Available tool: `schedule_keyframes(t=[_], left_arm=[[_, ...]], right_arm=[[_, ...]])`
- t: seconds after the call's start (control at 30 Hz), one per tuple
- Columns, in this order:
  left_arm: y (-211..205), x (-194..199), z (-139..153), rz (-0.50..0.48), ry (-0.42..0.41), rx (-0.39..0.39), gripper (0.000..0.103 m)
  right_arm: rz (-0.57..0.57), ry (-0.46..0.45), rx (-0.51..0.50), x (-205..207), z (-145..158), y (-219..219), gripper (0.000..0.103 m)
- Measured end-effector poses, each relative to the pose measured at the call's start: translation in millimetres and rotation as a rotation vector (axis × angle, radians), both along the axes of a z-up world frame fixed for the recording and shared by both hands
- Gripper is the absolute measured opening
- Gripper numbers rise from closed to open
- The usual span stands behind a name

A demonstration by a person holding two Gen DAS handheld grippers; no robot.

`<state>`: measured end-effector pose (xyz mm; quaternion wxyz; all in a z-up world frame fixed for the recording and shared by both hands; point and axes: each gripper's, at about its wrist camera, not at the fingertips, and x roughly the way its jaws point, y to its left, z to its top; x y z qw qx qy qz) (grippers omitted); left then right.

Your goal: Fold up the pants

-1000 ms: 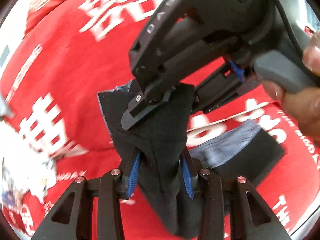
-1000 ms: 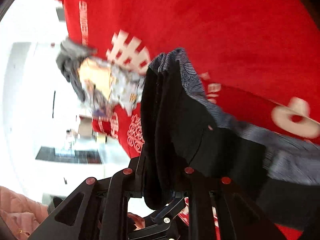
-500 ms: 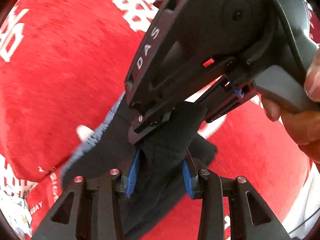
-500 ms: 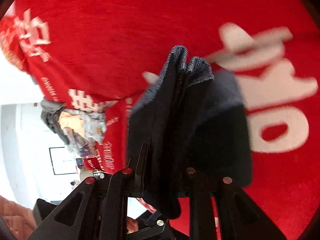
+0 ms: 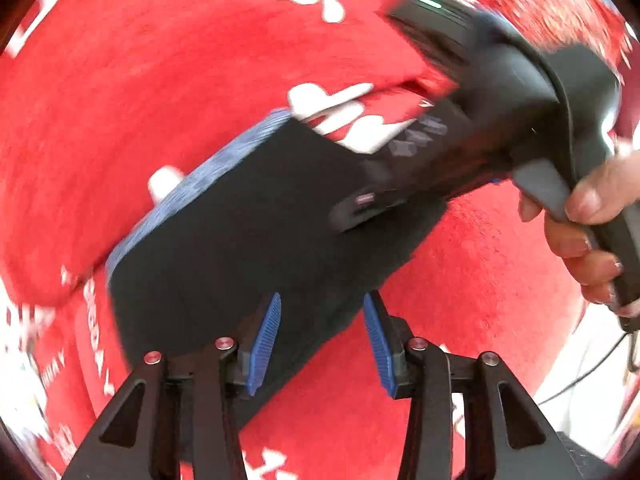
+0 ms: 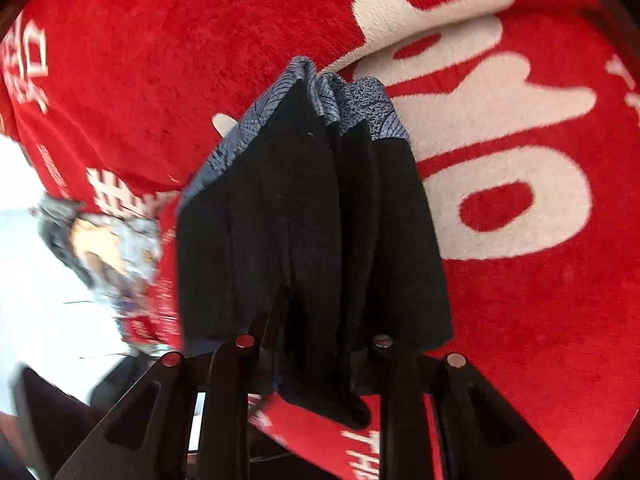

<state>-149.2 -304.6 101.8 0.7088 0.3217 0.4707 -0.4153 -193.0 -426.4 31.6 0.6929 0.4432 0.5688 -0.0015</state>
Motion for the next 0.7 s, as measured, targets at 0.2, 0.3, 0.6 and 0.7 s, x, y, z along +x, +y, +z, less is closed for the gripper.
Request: schedule_keyframes(t=[0.2,0.3,0.6,0.7], left_arm=[[75,90,-12,0.372,0.141,0.063,0.045],[99,112,-31,0.477,0.196,0.081,0.045],[101,110,-42,0.483,0.161,0.081,0.058],[106,119,-41,0.505,0.181,0.08,0.063]], right_arm=[[0.002,0.053,-0.164,-3,25,16,0.036],[-0.017,0.117,-0.265,-12,39,12,0.038],[0.058,0.062,-0.361,-4,78,25,0.039],[0.12,0.118,-0.356,9,54,43,0.038]])
